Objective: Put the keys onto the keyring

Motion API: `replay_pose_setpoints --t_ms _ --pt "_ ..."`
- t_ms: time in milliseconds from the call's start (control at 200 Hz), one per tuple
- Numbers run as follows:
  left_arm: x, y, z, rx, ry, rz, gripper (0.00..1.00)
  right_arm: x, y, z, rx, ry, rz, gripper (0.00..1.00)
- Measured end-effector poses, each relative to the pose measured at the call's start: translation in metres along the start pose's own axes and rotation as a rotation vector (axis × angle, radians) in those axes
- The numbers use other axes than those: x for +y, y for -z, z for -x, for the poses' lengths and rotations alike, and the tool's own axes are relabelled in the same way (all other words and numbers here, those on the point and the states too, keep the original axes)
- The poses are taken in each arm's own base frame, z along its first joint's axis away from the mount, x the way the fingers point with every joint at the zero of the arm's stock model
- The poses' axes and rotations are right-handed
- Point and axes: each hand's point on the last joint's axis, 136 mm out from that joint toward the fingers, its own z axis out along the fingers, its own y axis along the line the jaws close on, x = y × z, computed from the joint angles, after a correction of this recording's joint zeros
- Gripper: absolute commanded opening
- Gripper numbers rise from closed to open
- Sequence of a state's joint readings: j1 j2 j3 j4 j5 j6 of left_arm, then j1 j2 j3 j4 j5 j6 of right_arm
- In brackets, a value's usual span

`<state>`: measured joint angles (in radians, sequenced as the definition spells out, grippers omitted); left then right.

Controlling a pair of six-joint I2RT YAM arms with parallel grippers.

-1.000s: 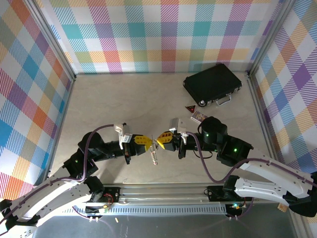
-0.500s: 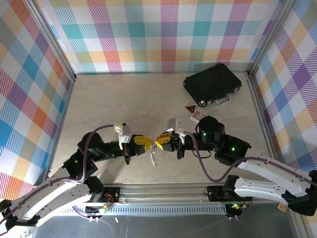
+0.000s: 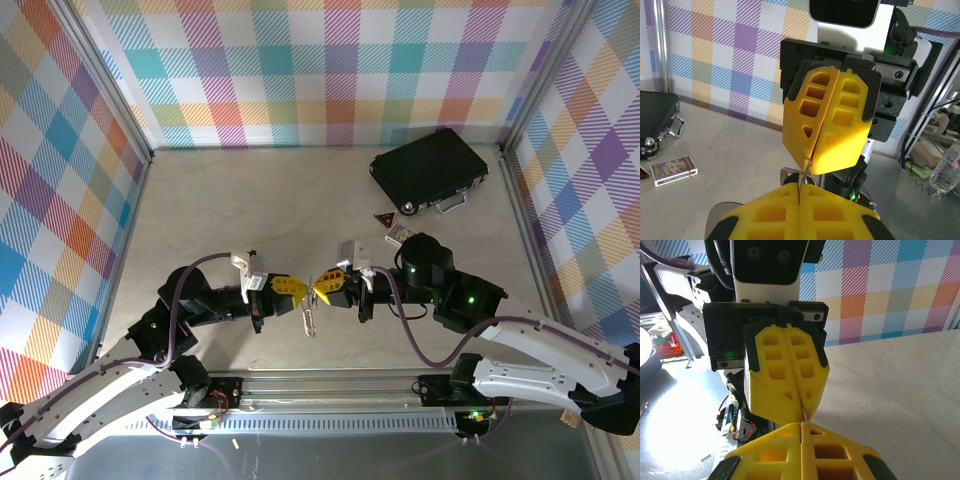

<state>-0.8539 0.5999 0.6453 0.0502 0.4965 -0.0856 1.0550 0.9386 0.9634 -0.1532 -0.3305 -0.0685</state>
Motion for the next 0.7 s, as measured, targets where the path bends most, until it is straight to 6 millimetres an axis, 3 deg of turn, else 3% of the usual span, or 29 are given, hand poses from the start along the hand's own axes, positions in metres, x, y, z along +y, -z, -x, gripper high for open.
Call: replay_pose_setpoints --t_ms 700 --pt "-0.002 0.0 -0.007 0.027 0.014 -0.011 0.0 0.01 -0.003 -0.009 0.047 0.076 0.07 0.0"
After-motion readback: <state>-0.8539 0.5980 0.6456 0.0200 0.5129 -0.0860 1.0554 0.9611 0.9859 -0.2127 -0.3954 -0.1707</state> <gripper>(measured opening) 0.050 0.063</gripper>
